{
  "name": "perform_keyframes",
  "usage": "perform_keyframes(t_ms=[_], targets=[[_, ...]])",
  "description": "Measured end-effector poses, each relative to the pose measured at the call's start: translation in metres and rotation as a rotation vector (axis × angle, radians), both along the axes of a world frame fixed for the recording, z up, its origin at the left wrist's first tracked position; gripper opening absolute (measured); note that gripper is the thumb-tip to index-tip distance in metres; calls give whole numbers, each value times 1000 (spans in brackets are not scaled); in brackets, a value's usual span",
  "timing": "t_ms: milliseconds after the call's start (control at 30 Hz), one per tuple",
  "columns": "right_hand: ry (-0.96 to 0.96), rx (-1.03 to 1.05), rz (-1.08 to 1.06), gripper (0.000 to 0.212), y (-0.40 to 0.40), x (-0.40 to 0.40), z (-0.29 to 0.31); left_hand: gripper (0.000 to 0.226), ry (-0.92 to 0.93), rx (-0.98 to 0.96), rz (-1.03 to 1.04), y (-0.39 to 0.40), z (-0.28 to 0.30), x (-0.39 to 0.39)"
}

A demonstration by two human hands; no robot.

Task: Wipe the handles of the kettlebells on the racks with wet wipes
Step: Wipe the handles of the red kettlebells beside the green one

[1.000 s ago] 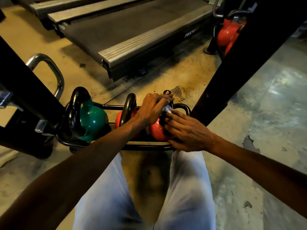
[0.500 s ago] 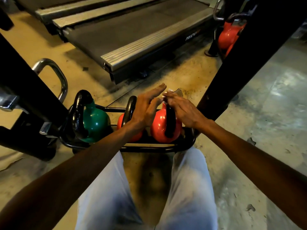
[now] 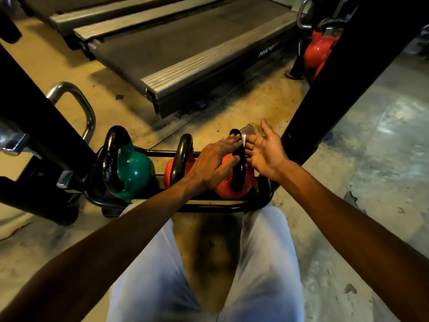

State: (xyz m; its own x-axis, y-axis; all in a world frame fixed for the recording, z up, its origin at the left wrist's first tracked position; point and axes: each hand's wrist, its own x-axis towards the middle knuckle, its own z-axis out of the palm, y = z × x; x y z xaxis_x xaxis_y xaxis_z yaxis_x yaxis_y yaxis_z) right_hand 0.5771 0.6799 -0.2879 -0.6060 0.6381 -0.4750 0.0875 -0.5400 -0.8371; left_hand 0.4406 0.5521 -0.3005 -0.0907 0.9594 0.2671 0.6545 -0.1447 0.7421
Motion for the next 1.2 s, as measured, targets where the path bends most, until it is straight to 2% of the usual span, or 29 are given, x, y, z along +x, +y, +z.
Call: perform_keyframes(t_ms=[233, 367, 433, 533, 600, 633, 733, 833, 967, 1067, 1200], targets=[[63, -160, 117, 97, -11, 26, -6, 57, -30, 10, 19, -1, -3, 0], [107, -154, 193, 93, -22, 46, -2, 57, -78, 15, 38, 0, -6, 1], [112, -74, 186, 85, -34, 51, -6, 54, -112, 20, 46, 1, -8, 1], [76, 209, 108, 70, -64, 43, -22, 52, -225, 14, 80, 3, -1, 6], [-20, 449, 124, 79, -80, 33, -32, 53, -267, 22, 96, 4, 5, 6], [-99, 602, 162, 83, -82, 29, -37, 53, -248, 29, 90, 3, 7, 6], [-315, 1100, 266, 69, -67, 27, -42, 57, -201, 61, 53, -5, 5, 5], [-359, 1399, 391, 66, -43, 33, -35, 58, -249, 88, 94, -15, -1, 1], [-360, 1770, 708, 66, -8, 34, -22, 56, -264, 80, 126, -24, -8, -7], [-327, 1748, 731, 65, 9, 22, -12, 58, -247, 56, 144, -28, -11, -11], [-356, 1358, 566, 67, 18, -2, -9, 60, -206, 34, 148, -34, -12, -11]])
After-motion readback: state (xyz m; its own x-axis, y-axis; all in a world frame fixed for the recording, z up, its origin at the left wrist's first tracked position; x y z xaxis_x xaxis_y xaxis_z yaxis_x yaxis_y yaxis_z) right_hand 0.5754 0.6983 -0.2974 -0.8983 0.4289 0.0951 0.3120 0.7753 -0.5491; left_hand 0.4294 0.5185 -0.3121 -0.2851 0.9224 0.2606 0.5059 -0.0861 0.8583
